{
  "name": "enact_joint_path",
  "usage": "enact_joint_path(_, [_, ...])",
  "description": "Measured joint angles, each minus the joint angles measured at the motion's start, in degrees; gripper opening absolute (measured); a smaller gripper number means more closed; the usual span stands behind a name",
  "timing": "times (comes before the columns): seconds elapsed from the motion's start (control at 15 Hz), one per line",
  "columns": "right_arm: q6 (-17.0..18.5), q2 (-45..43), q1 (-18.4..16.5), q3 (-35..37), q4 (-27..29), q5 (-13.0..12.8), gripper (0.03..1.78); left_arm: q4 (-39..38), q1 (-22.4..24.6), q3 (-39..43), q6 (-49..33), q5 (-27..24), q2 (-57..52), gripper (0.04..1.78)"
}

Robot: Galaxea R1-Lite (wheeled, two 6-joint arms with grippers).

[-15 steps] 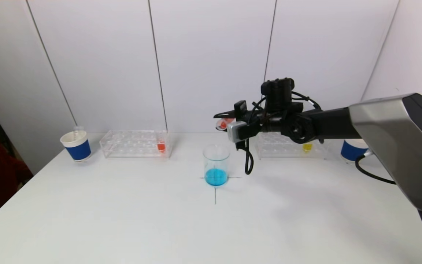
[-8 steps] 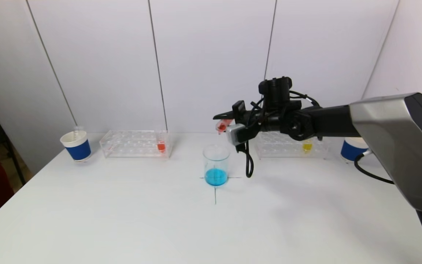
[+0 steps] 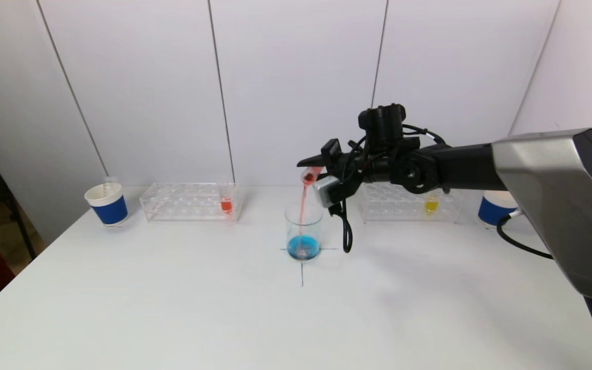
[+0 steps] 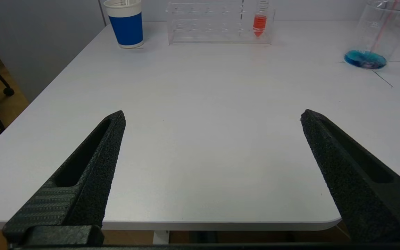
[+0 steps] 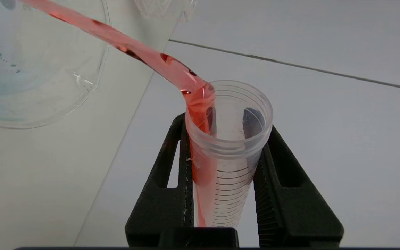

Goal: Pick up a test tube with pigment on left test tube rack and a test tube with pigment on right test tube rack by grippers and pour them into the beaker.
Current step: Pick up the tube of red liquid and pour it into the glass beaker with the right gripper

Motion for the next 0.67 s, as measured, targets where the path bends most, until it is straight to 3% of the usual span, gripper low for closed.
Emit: enact_joint_path(0.67, [-5.9, -0.1, 0.4, 0.0, 0.2, -2.6, 0.55, 0.0, 0.0, 0.0, 0.0, 0.0, 0.0, 1.76])
